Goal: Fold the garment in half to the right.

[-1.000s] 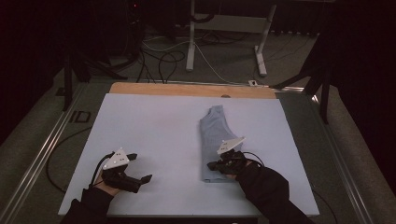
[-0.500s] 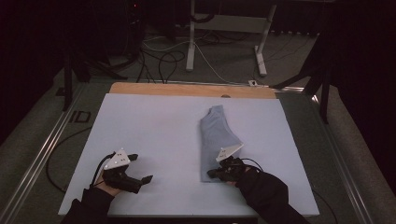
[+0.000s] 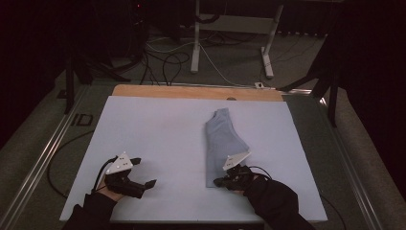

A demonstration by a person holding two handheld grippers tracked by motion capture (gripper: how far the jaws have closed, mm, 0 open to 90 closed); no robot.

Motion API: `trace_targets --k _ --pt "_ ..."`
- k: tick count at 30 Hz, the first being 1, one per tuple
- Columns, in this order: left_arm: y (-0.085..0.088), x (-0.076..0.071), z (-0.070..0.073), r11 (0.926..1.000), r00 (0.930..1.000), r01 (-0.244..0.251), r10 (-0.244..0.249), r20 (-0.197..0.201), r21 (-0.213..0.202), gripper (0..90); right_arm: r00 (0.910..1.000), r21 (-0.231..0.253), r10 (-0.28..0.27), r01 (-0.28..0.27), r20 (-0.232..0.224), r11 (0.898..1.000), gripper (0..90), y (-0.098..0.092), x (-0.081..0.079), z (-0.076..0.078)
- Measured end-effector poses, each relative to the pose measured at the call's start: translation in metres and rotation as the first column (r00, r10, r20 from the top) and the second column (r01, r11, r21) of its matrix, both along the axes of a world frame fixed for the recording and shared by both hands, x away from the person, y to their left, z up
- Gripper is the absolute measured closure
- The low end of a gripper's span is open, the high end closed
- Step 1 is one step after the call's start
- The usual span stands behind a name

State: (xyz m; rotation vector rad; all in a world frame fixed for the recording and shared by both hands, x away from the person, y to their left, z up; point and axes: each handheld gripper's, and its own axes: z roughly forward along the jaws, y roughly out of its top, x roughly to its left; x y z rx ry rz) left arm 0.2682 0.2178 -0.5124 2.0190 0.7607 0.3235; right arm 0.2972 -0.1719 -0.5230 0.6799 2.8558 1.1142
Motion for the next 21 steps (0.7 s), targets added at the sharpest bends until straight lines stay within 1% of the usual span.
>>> trace_targets --k 2,5,8,10,13,14,17,19,21 --pt "0.001 0.001 0.000 1.0000 1.0000 -0.005 0.005 -0.005 -0.007 0.3 1.0000 0.005 -0.003 0.003 -0.005 1.000 90.0 0.000 0.000 0.000" --pt "0.000 0.000 0.000 1.0000 1.0000 0.001 -0.001 -0.002 -0.001 0.4 1.0000 0.006 -0.002 0.002 -0.006 1.000 90.0 0.000 0.000 -0.001" --pt "0.000 0.000 0.000 1.0000 1.0000 -0.002 0.002 -0.004 -0.005 0.3 1.0000 0.007 -0.003 0.003 -0.005 1.000 90.0 -0.001 0.001 -0.001" --pt "-0.001 0.000 0.000 1.0000 1.0000 0.003 -0.003 -0.002 0.002 0.4 1.0000 0.012 -0.003 0.003 -0.009 1.000 90.0 -0.001 0.001 -0.001" --pt "0.000 0.000 0.000 1.0000 1.0000 -0.001 0.001 -0.003 -0.004 0.3 0.9995 0.024 -0.020 0.021 -0.025 0.999 90.0 -0.001 0.002 -0.001" --pt "0.000 0.000 0.000 1.0000 1.0000 0.000 0.000 -0.001 -0.004 0.4 0.9995 0.031 -0.016 0.017 -0.029 0.999 90.0 -0.002 0.003 0.000" --pt "0.001 0.000 0.001 1.0000 1.0000 -0.001 0.001 0.003 -0.003 0.4 0.9997 0.046 -0.014 0.015 -0.021 0.999 90.0 -0.002 0.003 0.005" --pt "0.001 0.000 0.002 1.0000 1.0000 -0.002 0.002 0.003 -0.006 0.3 0.9995 0.063 -0.025 0.026 -0.017 0.998 90.0 -0.002 0.004 0.009" --pt "0.002 0.000 0.002 1.0000 1.0000 0.000 0.000 0.007 -0.001 0.4 0.9996 0.067 -0.029 0.029 -0.009 0.997 89.6 -0.003 0.006 0.013"
